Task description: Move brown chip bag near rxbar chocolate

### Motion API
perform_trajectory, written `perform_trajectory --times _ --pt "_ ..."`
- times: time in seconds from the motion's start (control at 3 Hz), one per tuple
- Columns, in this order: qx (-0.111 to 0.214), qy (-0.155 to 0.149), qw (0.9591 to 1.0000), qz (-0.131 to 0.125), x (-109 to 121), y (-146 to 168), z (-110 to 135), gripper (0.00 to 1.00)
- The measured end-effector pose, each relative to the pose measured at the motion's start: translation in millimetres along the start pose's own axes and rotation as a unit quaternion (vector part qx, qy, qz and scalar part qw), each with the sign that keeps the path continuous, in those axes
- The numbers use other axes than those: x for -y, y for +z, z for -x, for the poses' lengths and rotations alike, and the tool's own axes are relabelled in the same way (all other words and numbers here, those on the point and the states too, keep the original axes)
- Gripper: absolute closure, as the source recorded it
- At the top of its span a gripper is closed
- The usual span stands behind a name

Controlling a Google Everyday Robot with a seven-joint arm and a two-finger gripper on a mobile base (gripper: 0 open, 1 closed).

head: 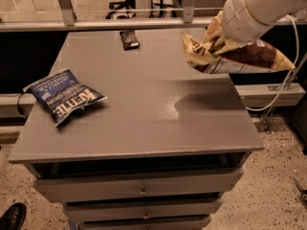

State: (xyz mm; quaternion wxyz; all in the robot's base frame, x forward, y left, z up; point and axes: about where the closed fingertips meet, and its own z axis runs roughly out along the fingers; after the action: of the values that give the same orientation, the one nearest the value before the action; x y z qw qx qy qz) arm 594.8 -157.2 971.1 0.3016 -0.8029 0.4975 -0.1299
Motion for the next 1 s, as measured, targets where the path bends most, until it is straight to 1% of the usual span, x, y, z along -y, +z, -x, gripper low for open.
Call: perform_trajectory --times 0.33,0.67,1.0 --pt "-0.006 0.104 0.9929 0.057 -52 -25 -9 1.0" --pt "0.005 0.216 0.957 0.194 -156 -21 2 1.0" --pt "0.018 0.246 0.9369 0.248 -193 -14 12 1.0"
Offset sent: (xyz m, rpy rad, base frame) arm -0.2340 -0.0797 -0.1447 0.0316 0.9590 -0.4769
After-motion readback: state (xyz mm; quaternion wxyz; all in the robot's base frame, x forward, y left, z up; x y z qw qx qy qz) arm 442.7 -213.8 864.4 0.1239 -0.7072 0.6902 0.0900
